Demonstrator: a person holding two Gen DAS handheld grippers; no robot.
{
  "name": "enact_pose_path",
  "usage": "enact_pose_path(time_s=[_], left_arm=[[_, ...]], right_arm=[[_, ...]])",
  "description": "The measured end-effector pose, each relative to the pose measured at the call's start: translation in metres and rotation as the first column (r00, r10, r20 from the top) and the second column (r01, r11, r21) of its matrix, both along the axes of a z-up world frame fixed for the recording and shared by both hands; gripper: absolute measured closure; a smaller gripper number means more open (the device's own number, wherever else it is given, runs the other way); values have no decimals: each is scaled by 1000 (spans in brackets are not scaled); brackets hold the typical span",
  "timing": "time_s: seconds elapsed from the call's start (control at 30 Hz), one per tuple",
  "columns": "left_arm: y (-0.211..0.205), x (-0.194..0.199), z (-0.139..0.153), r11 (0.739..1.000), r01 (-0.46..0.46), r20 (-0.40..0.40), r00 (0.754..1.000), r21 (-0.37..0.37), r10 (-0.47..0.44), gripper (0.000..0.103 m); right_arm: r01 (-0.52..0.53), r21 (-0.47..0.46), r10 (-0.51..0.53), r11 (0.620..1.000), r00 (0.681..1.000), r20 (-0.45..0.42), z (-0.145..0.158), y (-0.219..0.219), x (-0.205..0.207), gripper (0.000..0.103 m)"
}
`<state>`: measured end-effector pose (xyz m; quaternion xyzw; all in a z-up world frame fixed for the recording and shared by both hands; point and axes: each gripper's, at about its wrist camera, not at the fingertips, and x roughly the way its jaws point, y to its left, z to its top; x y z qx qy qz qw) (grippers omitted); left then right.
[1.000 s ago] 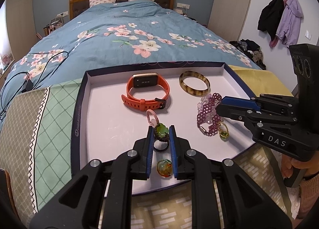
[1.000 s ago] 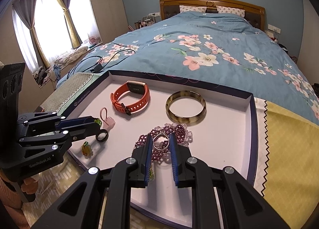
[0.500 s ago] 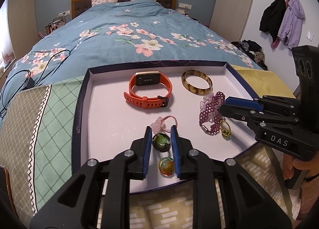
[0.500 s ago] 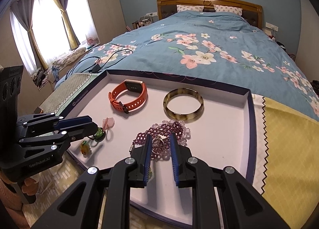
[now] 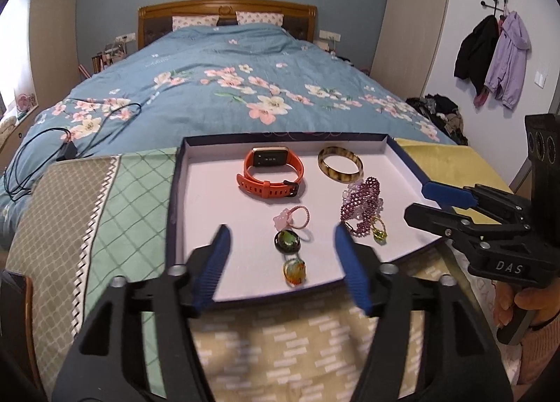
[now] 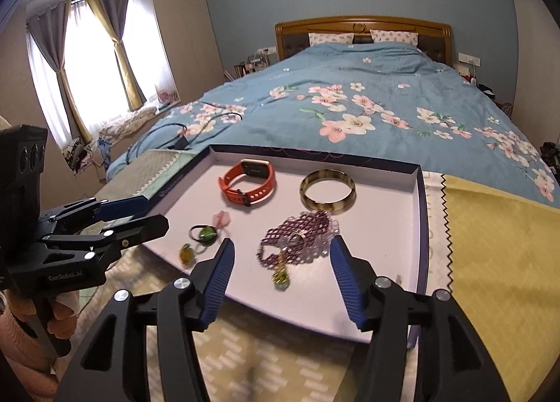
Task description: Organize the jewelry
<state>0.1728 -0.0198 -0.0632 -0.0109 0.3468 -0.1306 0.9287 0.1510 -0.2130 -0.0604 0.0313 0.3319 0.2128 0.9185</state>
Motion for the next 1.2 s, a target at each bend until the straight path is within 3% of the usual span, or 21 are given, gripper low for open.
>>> enact_pose_path(time_s=[0.13,0.27,0.47,0.73,1.2], left_arm=[[6,-26,7,1000,-24,66,998,5,23,6],[11,-55,16,999,-49,148,988,11,47,5],[17,-88,26,996,-83,212,974,12,79,5],[28,-131,41,991,-137,347,929,-1,129,5],[30,-168,56,985,-168,439,883,-36,167,5]], right_arm=[[33,2,-33,999,999,42,3,-1,-19,15],[59,7,-59,998,994,96,6,-2,-40,7],[130,10,-129,992,977,170,10,-9,-69,7],[208,23,-206,978,931,300,18,-17,-108,7],[242,23,-226,970,867,443,35,-14,-141,7]])
